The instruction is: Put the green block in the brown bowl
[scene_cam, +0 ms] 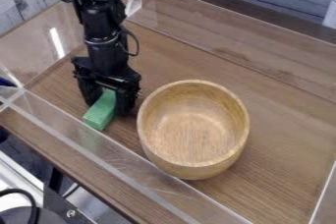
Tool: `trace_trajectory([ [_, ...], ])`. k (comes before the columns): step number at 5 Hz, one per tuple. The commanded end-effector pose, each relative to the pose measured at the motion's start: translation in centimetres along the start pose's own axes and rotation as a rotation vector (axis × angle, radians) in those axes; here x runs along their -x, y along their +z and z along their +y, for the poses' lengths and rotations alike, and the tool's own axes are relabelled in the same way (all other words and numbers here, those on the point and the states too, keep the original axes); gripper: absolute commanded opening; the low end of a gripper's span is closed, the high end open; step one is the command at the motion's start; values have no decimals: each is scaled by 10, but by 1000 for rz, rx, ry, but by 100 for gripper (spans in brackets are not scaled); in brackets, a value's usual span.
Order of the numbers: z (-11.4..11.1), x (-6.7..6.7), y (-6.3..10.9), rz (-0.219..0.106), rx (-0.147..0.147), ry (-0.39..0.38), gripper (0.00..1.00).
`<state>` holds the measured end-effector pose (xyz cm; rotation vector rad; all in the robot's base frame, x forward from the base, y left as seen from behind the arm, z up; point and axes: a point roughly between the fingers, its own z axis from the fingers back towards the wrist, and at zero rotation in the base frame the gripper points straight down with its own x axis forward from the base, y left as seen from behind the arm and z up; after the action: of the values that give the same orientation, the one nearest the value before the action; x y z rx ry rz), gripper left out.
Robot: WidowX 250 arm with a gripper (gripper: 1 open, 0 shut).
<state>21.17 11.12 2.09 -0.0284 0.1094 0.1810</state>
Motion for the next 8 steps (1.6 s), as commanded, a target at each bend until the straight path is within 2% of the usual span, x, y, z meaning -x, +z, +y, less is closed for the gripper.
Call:
trace_trajectory([
  [1, 6, -12, 13, -61, -9, 15, 0],
  [2, 5, -13, 15, -59, 2, 21, 0],
  [3, 5, -11, 18, -55, 1, 25, 100],
  [4, 4, -12, 19, -55, 11, 29, 0],
  [5, 4, -12, 21, -52, 17, 34, 0],
  [6, 4, -11, 24, -51, 17, 35, 100],
  [7, 3, -11, 23, -50, 22, 38, 0],
  [8, 4, -11, 25, -50, 22, 39, 100],
])
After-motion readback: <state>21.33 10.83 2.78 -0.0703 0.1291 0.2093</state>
